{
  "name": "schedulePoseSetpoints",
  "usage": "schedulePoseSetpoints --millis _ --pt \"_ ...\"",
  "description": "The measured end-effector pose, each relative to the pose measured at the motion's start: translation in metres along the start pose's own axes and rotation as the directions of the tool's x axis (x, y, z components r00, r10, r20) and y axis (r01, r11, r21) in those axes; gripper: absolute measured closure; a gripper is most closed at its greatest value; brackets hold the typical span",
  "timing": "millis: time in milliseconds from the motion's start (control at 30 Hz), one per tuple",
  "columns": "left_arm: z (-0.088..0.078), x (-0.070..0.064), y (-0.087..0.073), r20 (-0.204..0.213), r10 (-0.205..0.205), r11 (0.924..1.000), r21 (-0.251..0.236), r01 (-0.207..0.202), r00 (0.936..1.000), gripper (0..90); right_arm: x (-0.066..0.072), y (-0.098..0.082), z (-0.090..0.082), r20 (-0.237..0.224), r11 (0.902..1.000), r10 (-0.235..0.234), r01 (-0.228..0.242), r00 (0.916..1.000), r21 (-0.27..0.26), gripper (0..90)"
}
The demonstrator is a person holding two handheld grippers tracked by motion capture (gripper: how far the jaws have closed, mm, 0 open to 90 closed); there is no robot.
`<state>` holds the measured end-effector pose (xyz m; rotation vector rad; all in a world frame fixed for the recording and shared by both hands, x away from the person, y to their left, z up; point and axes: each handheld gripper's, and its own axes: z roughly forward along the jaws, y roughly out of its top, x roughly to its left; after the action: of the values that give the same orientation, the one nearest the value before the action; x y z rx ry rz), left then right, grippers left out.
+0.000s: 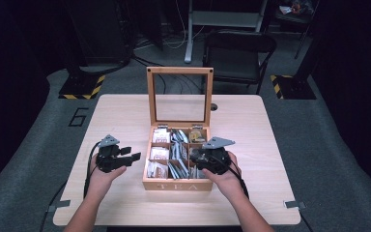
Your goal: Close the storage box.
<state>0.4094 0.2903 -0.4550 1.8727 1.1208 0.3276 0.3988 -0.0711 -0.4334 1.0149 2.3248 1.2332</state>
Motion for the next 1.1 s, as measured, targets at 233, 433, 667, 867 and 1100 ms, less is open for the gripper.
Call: schedulePoseSetpoints --millis 233,433,667,867,1100 --pt "-0.001 0.001 0.000 0.004 0.001 1.0000 0.007 -0.001 1.0000 43.7 0.009 -0.003 0.004 -0.023 0.9999 -0.012 0.012 0.9997 0.007 59.0" --pt "-0.001 0.001 0.000 0.004 0.000 1.0000 0.007 0.000 1.0000 43.7 0.017 -0.004 0.008 -0.036 0.9992 -0.036 0.037 0.9987 0.017 59.7" --pt "0.000 0.001 0.000 -0.001 0.001 1.0000 0.000 -0.001 1.0000 43.7 0.023 -0.005 0.010 -0.058 0.9987 -0.045 0.046 0.9973 0.023 59.9" --pt "-0.001 0.001 0.000 0.003 -0.001 1.0000 0.007 0.001 1.0000 43.7 0.028 -0.007 0.013 -0.070 0.9987 -0.039 0.041 0.9968 0.029 59.8" --pt "-0.001 0.001 0.000 0.003 0.000 1.0000 0.007 0.000 1.0000 43.7 0.032 -0.009 0.018 -0.079 0.9979 -0.041 0.045 0.9960 0.046 61.8"
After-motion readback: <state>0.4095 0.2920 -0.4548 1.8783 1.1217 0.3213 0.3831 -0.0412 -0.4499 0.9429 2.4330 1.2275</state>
